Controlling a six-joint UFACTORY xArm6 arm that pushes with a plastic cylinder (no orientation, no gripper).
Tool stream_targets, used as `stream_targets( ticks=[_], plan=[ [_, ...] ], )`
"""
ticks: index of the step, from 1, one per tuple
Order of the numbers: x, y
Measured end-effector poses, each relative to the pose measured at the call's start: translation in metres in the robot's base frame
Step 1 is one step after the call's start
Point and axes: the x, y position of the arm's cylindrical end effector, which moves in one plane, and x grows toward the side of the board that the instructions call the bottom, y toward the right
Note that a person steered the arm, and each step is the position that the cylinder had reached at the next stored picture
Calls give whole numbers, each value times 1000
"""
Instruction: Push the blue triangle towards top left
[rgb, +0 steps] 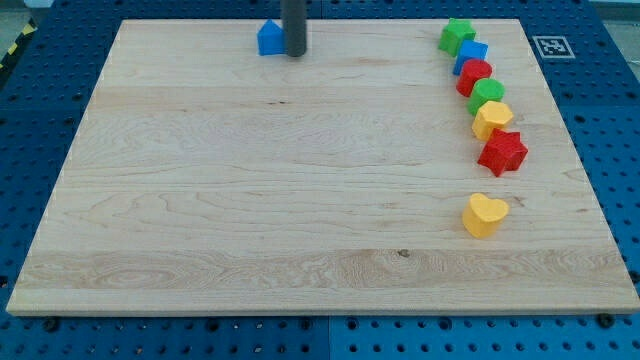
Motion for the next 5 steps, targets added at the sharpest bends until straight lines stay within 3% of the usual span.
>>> stream_targets(
  ticks=[1,5],
  plan=[
    [-1,-34],
    [-28,-36]
  ],
)
